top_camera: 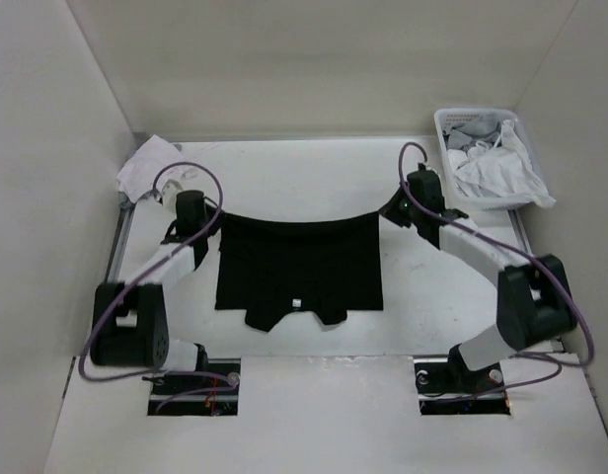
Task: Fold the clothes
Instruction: Fold the tank top
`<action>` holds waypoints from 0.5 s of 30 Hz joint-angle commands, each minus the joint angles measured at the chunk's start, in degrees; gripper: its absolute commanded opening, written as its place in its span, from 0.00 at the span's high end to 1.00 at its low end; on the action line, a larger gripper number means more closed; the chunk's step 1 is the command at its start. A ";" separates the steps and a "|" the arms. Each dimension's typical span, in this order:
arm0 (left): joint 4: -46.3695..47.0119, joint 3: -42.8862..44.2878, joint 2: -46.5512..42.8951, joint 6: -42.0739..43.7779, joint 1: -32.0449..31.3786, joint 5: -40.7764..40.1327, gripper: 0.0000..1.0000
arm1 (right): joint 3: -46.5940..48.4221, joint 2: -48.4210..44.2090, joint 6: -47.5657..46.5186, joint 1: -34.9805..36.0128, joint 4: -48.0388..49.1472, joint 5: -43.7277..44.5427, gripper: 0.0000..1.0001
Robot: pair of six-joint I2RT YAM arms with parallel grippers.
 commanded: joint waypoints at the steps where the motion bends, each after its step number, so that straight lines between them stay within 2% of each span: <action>1: 16.17 10.59 10.01 -1.68 1.28 1.15 1.00 | 11.74 8.89 -1.15 -4.31 10.16 -6.71 1.00; 5: 16.27 22.28 22.59 -1.94 2.60 3.87 1.00 | 24.22 19.88 -1.24 -7.92 7.80 -8.83 1.00; 8: 15.21 27.04 27.27 -2.47 3.83 5.37 1.00 | 30.30 23.95 -1.24 -9.16 5.33 -9.88 1.00; 11: 15.03 27.06 27.28 -2.30 4.01 5.81 1.00 | 31.29 23.79 -1.76 -9.34 4.53 -9.97 1.00; 15: 16.61 22.15 24.30 -2.73 3.75 5.81 1.00 | 25.68 19.75 -1.94 -9.07 5.84 -9.45 1.00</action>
